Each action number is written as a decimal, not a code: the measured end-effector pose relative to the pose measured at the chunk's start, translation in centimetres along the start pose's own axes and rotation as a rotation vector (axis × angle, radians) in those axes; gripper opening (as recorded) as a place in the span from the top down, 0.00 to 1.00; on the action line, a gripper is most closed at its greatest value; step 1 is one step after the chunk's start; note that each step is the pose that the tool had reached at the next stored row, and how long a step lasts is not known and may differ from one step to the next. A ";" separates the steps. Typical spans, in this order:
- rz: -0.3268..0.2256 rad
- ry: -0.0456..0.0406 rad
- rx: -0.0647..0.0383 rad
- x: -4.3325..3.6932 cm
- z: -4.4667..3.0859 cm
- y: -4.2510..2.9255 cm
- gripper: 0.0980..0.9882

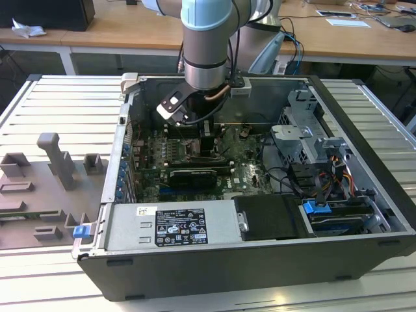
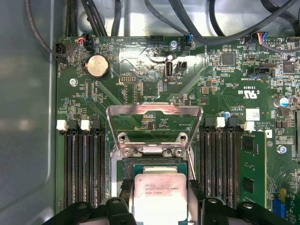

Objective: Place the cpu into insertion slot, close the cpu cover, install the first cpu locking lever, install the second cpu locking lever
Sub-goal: 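Place the cpu into insertion slot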

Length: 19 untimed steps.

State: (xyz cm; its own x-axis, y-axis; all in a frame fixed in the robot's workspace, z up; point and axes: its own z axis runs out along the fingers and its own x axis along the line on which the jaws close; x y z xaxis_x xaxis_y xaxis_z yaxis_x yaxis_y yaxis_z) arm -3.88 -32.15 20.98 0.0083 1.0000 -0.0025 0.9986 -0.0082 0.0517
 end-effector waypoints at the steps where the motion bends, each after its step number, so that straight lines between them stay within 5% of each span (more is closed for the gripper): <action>1: 0.000 -0.0001 0.000 0.01 0.01 0.00 0.50; 19: 0.003 -0.0031 0.000 0.36 0.84 -0.04 0.50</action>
State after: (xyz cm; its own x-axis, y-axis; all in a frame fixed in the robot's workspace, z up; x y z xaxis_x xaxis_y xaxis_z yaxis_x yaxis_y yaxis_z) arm -3.87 -31.80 20.14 0.0117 0.9999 -0.0055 0.9986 -0.0114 0.0518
